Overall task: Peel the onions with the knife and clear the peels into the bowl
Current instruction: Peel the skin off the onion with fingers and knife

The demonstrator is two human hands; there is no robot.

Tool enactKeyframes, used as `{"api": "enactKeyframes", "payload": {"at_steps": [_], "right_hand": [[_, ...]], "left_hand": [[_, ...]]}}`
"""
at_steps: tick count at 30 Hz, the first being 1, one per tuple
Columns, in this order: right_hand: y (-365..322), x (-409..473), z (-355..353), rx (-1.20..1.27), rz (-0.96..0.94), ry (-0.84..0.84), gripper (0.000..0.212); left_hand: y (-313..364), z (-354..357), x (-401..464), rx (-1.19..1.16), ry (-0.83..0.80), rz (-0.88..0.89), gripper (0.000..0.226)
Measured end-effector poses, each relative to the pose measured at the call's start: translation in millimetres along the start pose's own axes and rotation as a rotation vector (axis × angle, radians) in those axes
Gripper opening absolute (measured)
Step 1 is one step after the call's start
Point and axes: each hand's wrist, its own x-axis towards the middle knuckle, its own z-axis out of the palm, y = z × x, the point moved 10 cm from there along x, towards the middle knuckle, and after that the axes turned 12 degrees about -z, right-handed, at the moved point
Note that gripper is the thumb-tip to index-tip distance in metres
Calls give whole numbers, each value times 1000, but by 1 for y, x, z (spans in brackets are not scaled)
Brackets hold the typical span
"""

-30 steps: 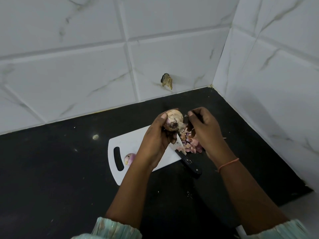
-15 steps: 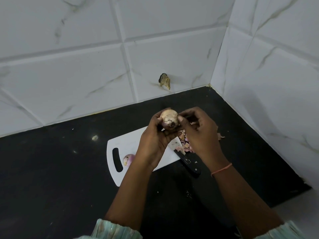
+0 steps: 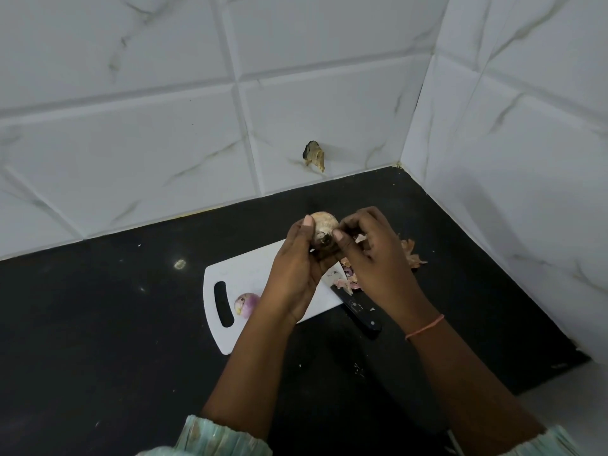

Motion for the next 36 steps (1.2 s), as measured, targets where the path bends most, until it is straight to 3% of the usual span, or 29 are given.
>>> {"api": "enactKeyframes", "payload": {"at_steps": [4,7,11,14,18,26,36], "right_hand": [[12,3,-25,-55,43,127,5],[37,3,-41,-216,94,144,4],[52,-7,-48,-349,161,135,21],[29,-9,-49,-263,25,220,15],[1,-8,-21,-28,-63,132,23],[13,-8,-21,30,51,197,14],[0,-7,-22,-51,-40,199,10]], "left_hand": [[0,-2,1,17,2,-12,49],[0,-1,3,14,-23,-13,37],[-1,-3,5,-117,-28,-46,31],[-7,-7,8,-220,-32,-98,35],[-3,-3,6,-68,-49,-38,33],[7,7,0,78,-90,84,34],[4,4,2,102,-90,85,35]]}}
